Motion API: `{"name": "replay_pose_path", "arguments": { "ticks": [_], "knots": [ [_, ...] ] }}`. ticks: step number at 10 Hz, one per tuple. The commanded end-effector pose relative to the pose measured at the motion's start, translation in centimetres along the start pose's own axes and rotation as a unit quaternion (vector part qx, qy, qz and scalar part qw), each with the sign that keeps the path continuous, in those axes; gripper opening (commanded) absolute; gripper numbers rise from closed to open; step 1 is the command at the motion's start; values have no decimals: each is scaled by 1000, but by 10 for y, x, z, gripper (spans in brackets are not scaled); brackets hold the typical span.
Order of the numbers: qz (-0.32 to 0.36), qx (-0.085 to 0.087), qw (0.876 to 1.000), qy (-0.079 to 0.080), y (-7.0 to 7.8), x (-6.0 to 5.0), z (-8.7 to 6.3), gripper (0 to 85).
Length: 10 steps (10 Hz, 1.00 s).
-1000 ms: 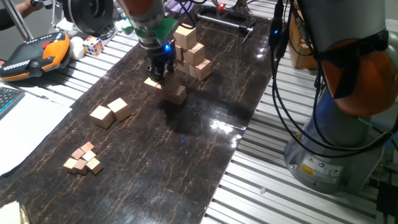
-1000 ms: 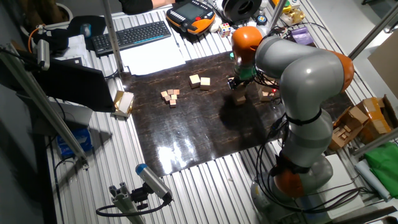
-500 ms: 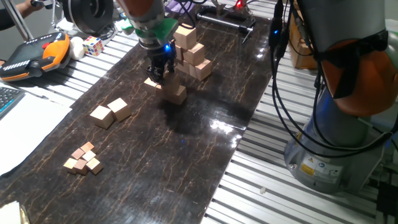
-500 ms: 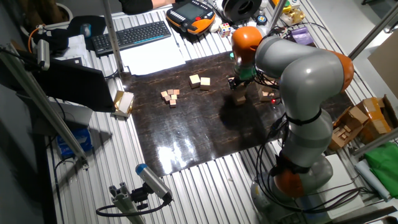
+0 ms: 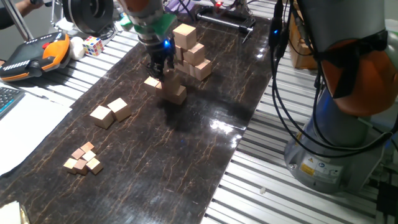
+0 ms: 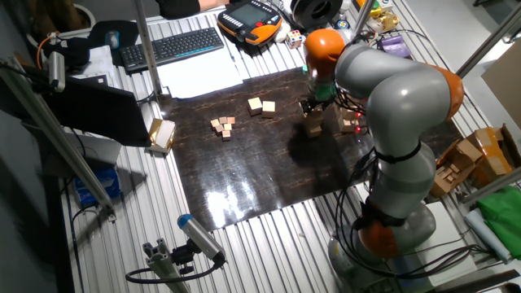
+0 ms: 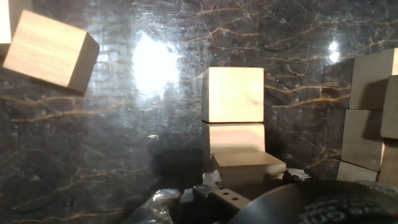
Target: Stack the blocks into a pyramid shape
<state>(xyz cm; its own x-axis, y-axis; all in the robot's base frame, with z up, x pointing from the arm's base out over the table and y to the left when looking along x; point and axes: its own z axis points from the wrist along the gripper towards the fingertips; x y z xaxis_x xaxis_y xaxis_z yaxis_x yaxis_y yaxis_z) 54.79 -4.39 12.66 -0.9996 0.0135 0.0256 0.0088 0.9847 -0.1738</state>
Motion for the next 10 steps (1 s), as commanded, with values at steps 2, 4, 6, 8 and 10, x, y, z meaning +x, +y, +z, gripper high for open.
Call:
{"name": "replay_pose_path", "arguments": {
  "ticks": [2,4,6,8,10],
  "knots": [
    [5,1,1000,3,7,-5,-6,583],
    [21,2,1000,10,27,-19,-22,580],
    [39,5,999,20,52,-37,-38,580],
    [58,-5,998,27,74,-52,-42,580],
    [72,-7,997,23,95,-58,-36,580]
  ]
}}
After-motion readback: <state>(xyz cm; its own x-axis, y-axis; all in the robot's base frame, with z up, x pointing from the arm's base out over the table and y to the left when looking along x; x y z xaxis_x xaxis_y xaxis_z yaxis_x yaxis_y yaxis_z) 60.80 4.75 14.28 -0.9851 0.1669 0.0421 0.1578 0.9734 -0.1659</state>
